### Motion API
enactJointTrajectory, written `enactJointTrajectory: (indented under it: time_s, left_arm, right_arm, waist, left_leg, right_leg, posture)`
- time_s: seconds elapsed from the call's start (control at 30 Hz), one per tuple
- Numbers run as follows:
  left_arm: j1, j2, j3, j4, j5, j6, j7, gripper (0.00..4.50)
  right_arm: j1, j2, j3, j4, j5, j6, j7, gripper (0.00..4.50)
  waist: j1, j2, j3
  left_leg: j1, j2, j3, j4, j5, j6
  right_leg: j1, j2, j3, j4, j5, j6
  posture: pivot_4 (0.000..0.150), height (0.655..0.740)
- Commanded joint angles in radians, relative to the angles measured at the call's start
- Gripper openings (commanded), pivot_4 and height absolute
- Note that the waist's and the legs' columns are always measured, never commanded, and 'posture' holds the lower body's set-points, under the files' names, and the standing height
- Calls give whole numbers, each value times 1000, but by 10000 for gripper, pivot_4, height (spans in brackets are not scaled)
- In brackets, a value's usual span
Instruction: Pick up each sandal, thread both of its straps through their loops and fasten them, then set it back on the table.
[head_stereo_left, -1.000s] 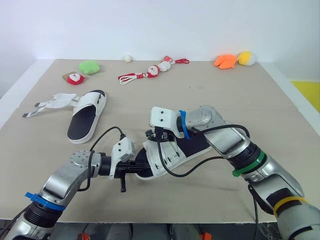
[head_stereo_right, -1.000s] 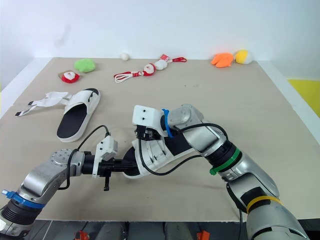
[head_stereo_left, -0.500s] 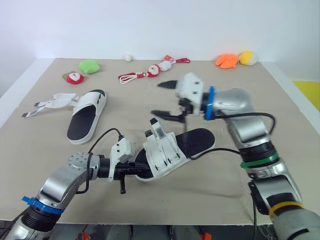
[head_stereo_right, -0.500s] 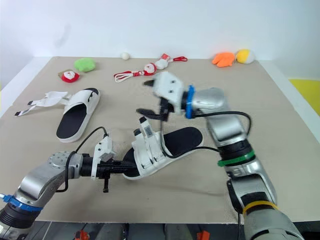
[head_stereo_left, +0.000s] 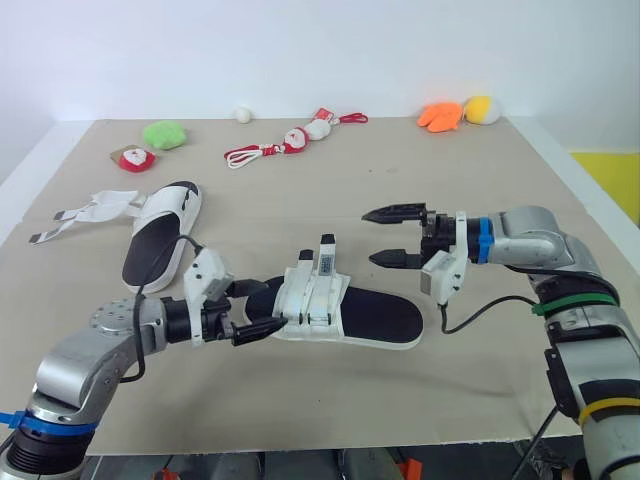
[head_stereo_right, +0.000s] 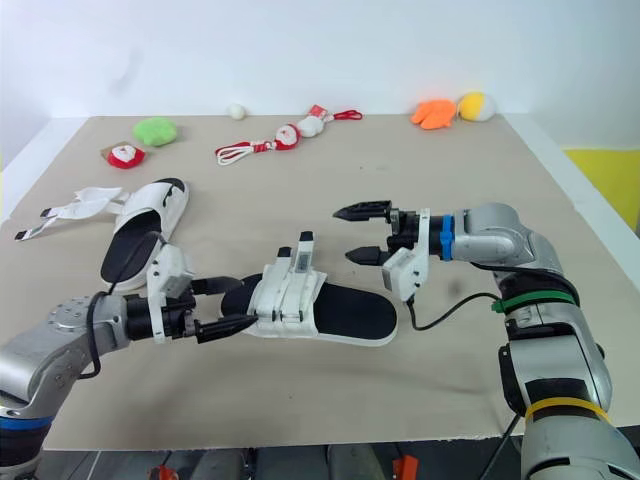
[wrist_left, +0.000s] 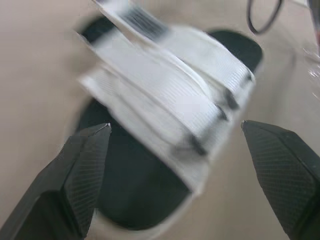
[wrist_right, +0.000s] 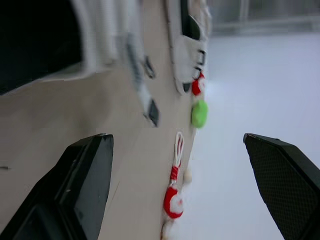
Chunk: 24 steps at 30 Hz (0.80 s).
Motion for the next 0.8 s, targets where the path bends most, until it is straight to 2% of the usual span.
enactJointTrajectory:
  time_s: [0.03,0.37,0.5,0.73,0.77,0.8]
  left_arm:
    - [-45,-11,39,-48,-14,-42,32,44107]
    - [-96,-42,-30,-20,20,-102,47,44107]
    - [-130,-54,-60,11,29,-107,40,44107]
    - [-159,-55,-77,39,35,-110,30,44107]
    - [-164,-55,-79,44,36,-110,29,45000]
    - [-168,-56,-80,48,38,-110,28,45000]
  right_arm:
    - [19,-14,-30,-28,-88,-42,-121,45000]
    - [203,-11,52,-384,24,167,-152,45000]
    - [263,-5,80,-501,-3,234,-145,45000]
    - [300,18,100,-592,-64,266,-181,45000]
    - [304,19,101,-594,-73,270,-187,40892]
    - [307,18,104,-596,-87,269,-192,39121]
  waist:
    - [0,0,0]
    - [0,0,0]
    - [1,0,0]
    - [1,0,0]
    - [1,0,0]
    - [1,-1,0]
  left_leg:
    - [0,-1,0,0,0,0]
    - [0,-2,-1,1,0,-1]
    - [0,-1,-1,1,1,-2]
    - [1,-1,-1,2,2,-2]
    - [1,-1,-1,2,2,-2]
    - [1,-1,-1,2,2,-2]
  right_leg:
    - [0,0,0,0,2,-3]
    - [1,-1,1,1,3,-3]
    - [1,0,1,1,3,-2]
    - [2,1,1,1,3,-1]
    - [2,1,1,1,3,0]
    - [2,0,1,1,3,0]
  posture:
    - [1500,7400]
    - [1500,7400]
    - [1500,7400]
    - [1500,7400]
    - [1500,7400]
    - [1500,7400]
